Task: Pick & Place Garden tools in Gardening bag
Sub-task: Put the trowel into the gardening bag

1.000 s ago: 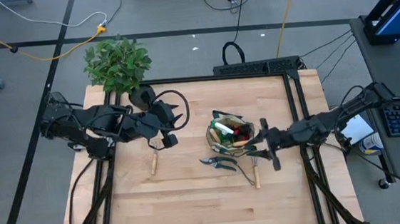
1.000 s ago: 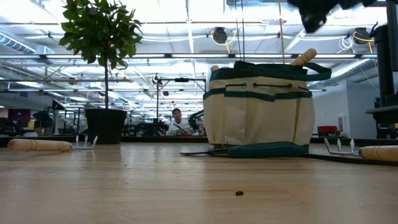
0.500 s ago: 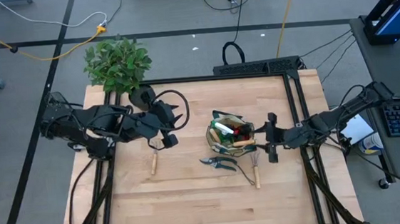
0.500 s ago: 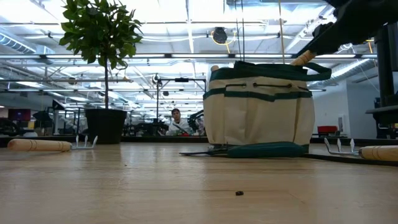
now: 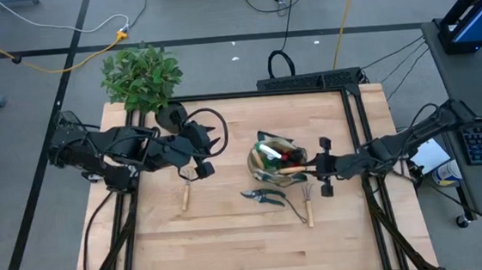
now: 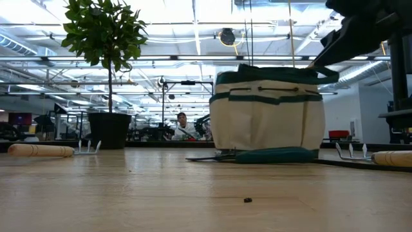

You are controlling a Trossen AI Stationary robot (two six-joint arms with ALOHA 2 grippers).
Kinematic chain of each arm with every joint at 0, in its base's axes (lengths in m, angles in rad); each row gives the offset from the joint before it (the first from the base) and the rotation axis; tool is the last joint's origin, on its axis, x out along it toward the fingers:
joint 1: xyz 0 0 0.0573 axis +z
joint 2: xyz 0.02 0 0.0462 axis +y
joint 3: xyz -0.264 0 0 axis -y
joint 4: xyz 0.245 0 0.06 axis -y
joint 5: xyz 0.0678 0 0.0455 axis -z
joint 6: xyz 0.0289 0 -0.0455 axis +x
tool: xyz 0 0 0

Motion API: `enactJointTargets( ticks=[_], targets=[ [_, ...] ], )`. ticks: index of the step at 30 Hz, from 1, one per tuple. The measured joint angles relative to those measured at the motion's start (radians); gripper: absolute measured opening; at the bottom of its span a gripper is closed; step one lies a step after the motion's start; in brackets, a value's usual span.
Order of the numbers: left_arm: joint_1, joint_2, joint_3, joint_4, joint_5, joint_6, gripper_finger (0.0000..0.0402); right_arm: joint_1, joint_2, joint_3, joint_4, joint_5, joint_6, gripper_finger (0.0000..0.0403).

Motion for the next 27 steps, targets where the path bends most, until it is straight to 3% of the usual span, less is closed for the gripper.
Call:
enactJointTargets(
  ticks=[5,10,14,18,27],
  targets=[
    [0.000,0.000,0.000,0.000,0.001,0.003,0.0136,-0.059,0.080,0.000,0.070,-0.005,-0.072,0.0055],
    [0.000,0.000,0.000,0.000,0.001,0.007,0.0136,-0.124,0.116,0.000,0.205,-0.149,-0.169,0.0055],
    [0.000,0.000,0.000,0.000,0.001,0.009,0.0136,-0.212,0.116,0.000,0.185,-0.179,-0.169,0.0055],
    [0.000,0.000,0.000,0.000,0.001,0.014,0.0136,-0.303,0.151,0.000,0.176,-0.294,-0.169,0.0056],
    [0.000,0.000,0.000,-0.002,0.001,0.013,0.0136,-0.376,0.216,0.000,0.281,-0.312,-0.307,0.0122]
  ],
)
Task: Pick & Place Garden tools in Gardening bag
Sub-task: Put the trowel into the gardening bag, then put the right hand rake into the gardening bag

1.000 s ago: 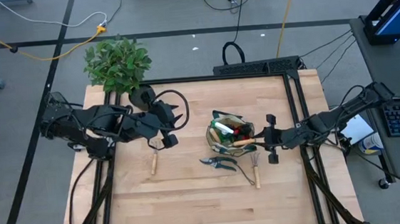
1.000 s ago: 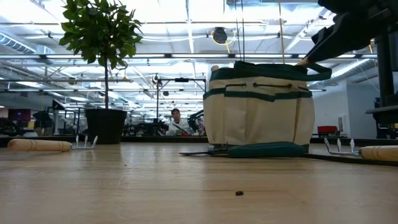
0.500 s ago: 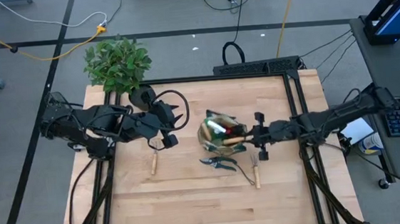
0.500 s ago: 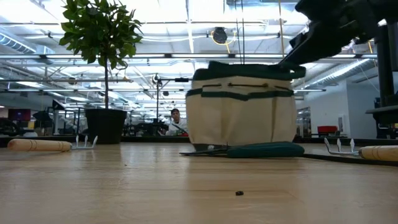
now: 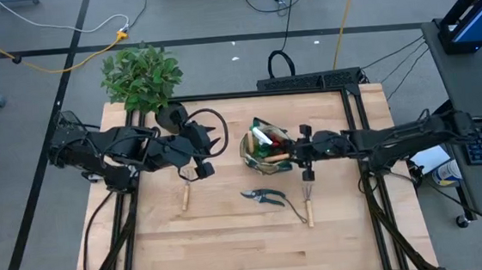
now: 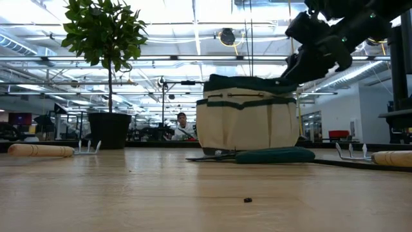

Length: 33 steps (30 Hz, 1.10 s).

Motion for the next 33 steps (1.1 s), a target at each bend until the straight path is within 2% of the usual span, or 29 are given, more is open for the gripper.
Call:
enactJointTargets(
  ticks=[8,12,16,22,26,31,33],
  targets=[
    [0.000,0.000,0.000,-0.007,0.000,0.000,0.0136,0.001,-0.108,0.000,-0.025,0.002,-0.055,0.0181],
    [0.000,0.000,0.000,-0.007,0.001,-0.008,0.0136,0.001,-0.147,0.000,-0.145,0.001,-0.111,0.0190],
    [0.002,0.000,-0.032,0.029,0.039,-0.015,0.0136,0.004,-0.144,0.000,-0.241,0.001,-0.163,0.0180],
    [0.002,0.001,-0.147,0.196,0.054,-0.015,0.0136,0.027,-0.112,0.000,-0.191,0.001,-0.415,0.0147],
    [0.002,0.001,-0.249,0.313,0.055,-0.014,0.0136,0.050,-0.121,0.000,-0.164,0.014,-0.422,0.0133],
    [0.016,0.001,-0.384,0.463,0.056,-0.021,0.0136,0.092,-0.155,0.000,-0.170,0.163,-0.418,0.0131],
    [0.027,0.001,-0.422,0.488,0.057,-0.031,0.0136,0.108,-0.168,0.000,-0.150,0.157,-0.418,0.0133]
  ],
)
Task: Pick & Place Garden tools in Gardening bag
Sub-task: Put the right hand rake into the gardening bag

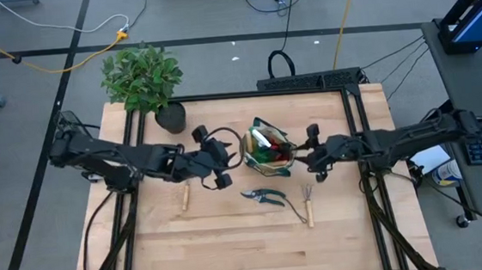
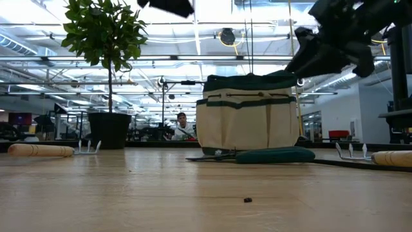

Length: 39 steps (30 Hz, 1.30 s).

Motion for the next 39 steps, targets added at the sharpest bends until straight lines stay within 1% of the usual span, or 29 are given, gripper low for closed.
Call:
enactJointTargets(
  ticks=[3,4,6,9,13,18,23,25,28,31,35,37,39],
  targets=[
    [0.020,0.000,-0.026,0.003,-0.001,-0.019,0.0136,0.020,0.000,0.000,0.035,-0.094,0.008,0.0140],
    [0.025,0.000,-0.029,0.003,0.000,-0.025,0.0136,0.026,0.004,0.000,0.056,-0.109,0.017,0.0143],
    [0.034,0.000,-0.029,0.005,0.000,-0.030,0.0136,0.035,0.012,0.000,0.083,-0.104,0.052,0.0150],
    [0.035,-0.006,-0.029,0.007,0.000,-0.021,0.0136,0.045,0.017,0.000,0.128,-0.126,0.171,0.0162],
    [0.015,-0.046,-0.028,-0.017,0.050,-0.033,0.0136,0.079,0.016,0.000,0.173,-0.235,0.352,0.0185],
    [-0.016,-0.095,-0.027,-0.131,0.076,-0.107,0.0136,0.149,0.034,0.000,0.137,-0.235,0.579,0.0202],
    [-0.039,-0.117,-0.027,-0.322,0.075,-0.257,0.0136,0.239,0.077,0.000,0.123,-0.236,0.783,0.0196],
    [-0.050,-0.114,-0.028,-0.395,0.076,-0.315,0.0136,0.271,0.101,0.000,0.103,-0.236,0.884,0.0192],
    [-0.063,-0.111,-0.028,-0.443,0.072,-0.369,0.0136,0.315,0.145,-0.002,0.070,-0.235,1.074,0.0189],
    [-0.073,-0.107,-0.028,-0.435,0.065,-0.373,0.0136,0.358,0.186,-0.033,0.069,-0.238,1.307,0.0191],
    [-0.076,-0.109,-0.028,-0.427,0.035,-0.369,0.0136,0.411,0.217,-0.085,0.066,-0.241,1.668,0.0197],
    [-0.076,-0.108,-0.028,-0.428,0.025,-0.356,0.0136,0.428,0.220,-0.104,0.067,-0.240,1.769,0.0198],
    [-0.073,-0.108,-0.028,-0.425,0.021,-0.339,0.0136,0.439,0.220,-0.108,0.067,-0.239,1.801,0.0197]
  ],
)
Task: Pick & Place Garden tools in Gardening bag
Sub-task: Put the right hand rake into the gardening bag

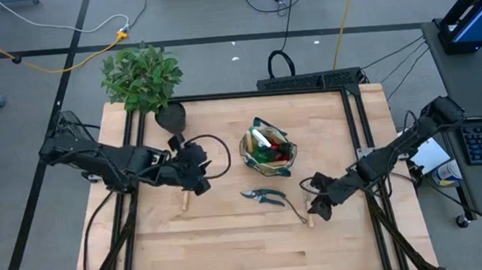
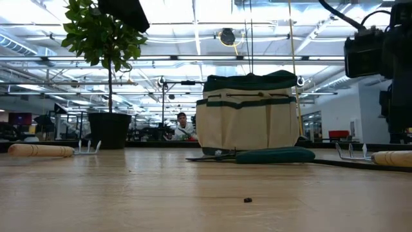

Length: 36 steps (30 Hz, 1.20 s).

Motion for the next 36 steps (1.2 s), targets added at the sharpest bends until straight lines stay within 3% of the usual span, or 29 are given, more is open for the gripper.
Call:
enactJointTargets(
  ticks=[5,13,28,36],
  targets=[
    [0.009,0.000,0.000,0.008,-0.001,-0.003,0.0136,0.000,0.004,0.000,0.006,0.002,0.038,0.0188],
    [0.008,0.000,0.000,0.008,0.000,-0.003,0.0136,0.000,0.083,0.000,-0.010,0.003,0.337,0.0189],
    [0.008,0.000,0.000,0.008,-0.006,0.018,0.0136,-0.057,0.203,0.000,0.050,-0.004,0.369,0.0178],
    [0.008,0.000,0.000,0.008,-0.006,0.021,0.0136,-0.107,0.217,0.000,0.017,-0.003,0.309,0.0111]
  ],
)
